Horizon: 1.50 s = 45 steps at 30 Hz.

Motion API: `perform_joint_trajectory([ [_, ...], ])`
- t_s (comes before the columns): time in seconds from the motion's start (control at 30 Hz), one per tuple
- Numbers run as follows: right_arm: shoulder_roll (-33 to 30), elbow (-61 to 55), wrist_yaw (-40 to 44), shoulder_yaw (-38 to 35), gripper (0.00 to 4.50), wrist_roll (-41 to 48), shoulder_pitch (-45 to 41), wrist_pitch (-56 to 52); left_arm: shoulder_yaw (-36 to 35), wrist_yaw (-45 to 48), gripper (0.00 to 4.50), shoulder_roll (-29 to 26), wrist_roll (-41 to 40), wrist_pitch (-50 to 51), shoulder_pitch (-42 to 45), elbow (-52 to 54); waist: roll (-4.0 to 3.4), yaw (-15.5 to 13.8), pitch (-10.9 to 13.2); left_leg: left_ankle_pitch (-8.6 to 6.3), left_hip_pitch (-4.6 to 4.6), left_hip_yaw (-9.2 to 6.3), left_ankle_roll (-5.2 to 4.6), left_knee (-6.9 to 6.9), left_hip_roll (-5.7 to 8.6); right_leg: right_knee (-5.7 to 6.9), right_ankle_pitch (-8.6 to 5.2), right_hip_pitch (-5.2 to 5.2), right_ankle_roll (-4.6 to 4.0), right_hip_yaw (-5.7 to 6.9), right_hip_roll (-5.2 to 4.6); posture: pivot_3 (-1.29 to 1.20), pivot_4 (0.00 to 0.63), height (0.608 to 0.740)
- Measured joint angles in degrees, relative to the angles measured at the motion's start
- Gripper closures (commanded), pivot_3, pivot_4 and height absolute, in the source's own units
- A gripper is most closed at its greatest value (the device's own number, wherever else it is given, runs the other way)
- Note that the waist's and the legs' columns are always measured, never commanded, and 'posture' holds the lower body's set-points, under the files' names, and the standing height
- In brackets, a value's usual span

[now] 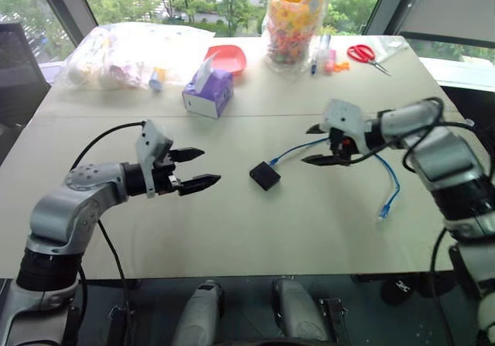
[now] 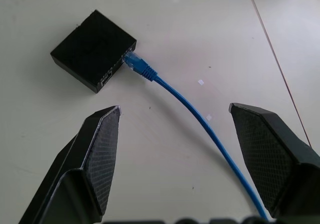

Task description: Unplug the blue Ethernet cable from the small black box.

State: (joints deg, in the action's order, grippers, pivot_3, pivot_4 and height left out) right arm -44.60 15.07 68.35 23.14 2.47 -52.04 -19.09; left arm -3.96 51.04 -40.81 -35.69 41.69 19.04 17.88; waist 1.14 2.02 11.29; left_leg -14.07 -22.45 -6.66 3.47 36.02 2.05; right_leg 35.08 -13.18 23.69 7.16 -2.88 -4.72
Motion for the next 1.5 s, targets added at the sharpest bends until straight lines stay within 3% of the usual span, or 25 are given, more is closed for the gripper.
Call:
perform_joint_trajectory([
  [0.37, 14.6, 30.8, 0.0, 7.5, 0.87, -14.8, -11.3, 22.8, -1.5, -2.0, 0.19, -0.4, 0.2, -0.3, -3.6, 3.4, -0.01, 0.8, 0.0, 0.06, -0.01, -0.03, 0.1, -0.07, 0.01, 0.18, 0.05, 0.17, -0.02, -0.03, 0.03, 0.0, 0.15, 0.74],
  [0.67, 24.9, 50.2, 0.3, 4.8, 0.87, -16.3, -19.6, 23.6, -2.0, -3.4, 0.19, -0.7, 0.2, -1.1, -4.8, 4.6, -0.01, 1.4, 0.0, 0.09, 0.04, -0.05, 0.15, -0.05, 0.01, 0.31, 0.09, 0.16, -0.07, -0.03, 0.04, 0.0, 0.15, 0.74],
  [0.77, 26.5, 53.5, 0.4, 3.8, 1.69, -16.9, -20.7, 23.1, -2.0, -3.8, 0.11, -0.7, 0.3, -1.5, -5.1, 4.8, -0.02, 1.9, 0.0, 0.09, 0.07, -0.05, 0.15, -0.05, 0.01, 0.38, 0.09, 0.15, -0.07, -0.03, 0.04, 0.0, 0.15, 0.74],
  [0.9, 27.9, 55.1, 2.0, 3.2, 3.81, -17.4, -21.2, 22.2, -2.0, -4.2, 0.11, -0.7, 0.7, -2.3, -5.3, 4.9, -0.02, 2.2, 0.0, 0.12, 0.18, -0.05, 0.19, -0.02, 0.0, 0.53, 0.11, 0.12, -0.11, -0.05, 0.08, 0.0, 0.15, 0.74],
  [0.93, 27.9, 55.1, 2.5, 3.1, 4.25, -17.5, -21.1, 22.1, -2.0, -4.3, 0.11, -0.7, 0.8, -2.4, -5.3, 4.9, -0.02, 2.1, 0.0, 0.13, 0.18, -0.06, 0.2, 0.0, 0.0, 0.59, 0.11, 0.13, -0.11, -0.05, 0.09, 0.0, 0.15, 0.74],
  [0.97, 27.9, 55.1, 2.8, 2.9, 4.42, -17.5, -21.1, 22.0, -2.0, -4.5, 0.11, -0.7, 0.8, -2.4, -5.3, 4.9, -0.02, 2.1, 0.0, 0.14, 0.18, -0.06, 0.21, 0.05, 0.01, 0.64, 0.11, 0.13, -0.11, -0.06, 0.08, 0.0, 0.15, 0.74],
  [1.23, 22.4, 42.3, -1.0, 0.6, 4.42, -17.8, -13.8, 26.7, -2.0, -4.4, 0.11, 1.3, -0.5, -1.9, -3.2, 2.2, -0.02, 1.8, 0.0, 0.15, 0.11, -0.1, 0.23, 0.09, 0.05, 0.71, 0.11, 0.18, -0.1, -0.06, 0.05, 0.0, 0.15, 0.74],
  [1.37, 17.0, 15.2, -9.5, -6.9, 4.42, -15.7, -0.7, 27.2, -2.1, -3.6, 0.11, 2.9, -3.7, 1.0, 1.5, -2.0, -0.02, 1.3, 0.0, 0.15, -0.04, -0.13, 0.23, 0.03, 0.05, 0.82, 0.1, 0.41, -0.1, -0.06, 0.05, 0.0, 0.15, 0.74],
  [1.5, 14.9, -3.4, -18.1, -9.9, 4.42, -18.1, 7.6, 28.6, -2.2, -3.3, 0.11, 4.5, -6.7, 4.6, 7.1, -5.0, 0.0, 1.4, 0.0, 0.16, -0.03, -0.06, 0.24, 0.09, 0.04, 0.92, 0.1, 0.47, -0.1, -0.1, 0.05, 0.0, 0.15, 0.74],
])
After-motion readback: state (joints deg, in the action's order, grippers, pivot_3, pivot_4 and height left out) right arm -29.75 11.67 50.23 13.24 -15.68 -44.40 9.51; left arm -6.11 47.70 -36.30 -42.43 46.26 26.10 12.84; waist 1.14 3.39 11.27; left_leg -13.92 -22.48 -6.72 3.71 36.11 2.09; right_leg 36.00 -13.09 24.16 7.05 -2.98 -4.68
